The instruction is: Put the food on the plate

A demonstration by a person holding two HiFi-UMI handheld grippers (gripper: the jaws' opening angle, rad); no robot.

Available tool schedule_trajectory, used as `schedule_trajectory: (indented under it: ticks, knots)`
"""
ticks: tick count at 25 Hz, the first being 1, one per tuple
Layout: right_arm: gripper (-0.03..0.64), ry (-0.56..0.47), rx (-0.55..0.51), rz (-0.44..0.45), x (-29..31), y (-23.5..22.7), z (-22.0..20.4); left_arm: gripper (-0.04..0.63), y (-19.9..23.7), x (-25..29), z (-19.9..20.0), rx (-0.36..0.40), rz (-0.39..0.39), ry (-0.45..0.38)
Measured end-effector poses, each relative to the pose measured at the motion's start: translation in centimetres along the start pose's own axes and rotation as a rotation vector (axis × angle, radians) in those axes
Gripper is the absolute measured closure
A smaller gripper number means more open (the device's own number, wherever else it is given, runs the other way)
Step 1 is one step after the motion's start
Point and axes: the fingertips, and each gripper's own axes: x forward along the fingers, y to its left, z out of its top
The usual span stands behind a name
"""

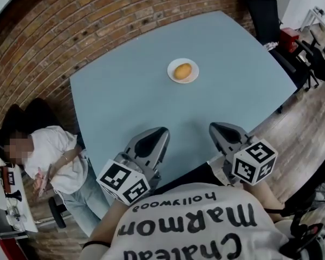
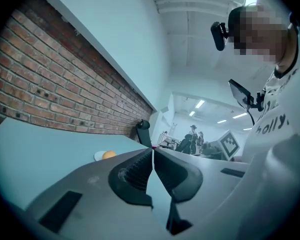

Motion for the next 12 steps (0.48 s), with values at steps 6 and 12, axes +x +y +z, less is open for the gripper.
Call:
schedule_trajectory:
  ticks: [6,12]
  knots:
    - [0.609,-0.014,-0.043,-0.021,-1.3,1.9,0.3,0.578,-1.0,-2.0,0.2,0.005,-0.013,-0.036]
    - [0.609,-0.008,-0.064,-0.031,-1.8,2.9,0.1,0.578,-1.3,-3.1,0.2,-0.009,-0.017,-0.055]
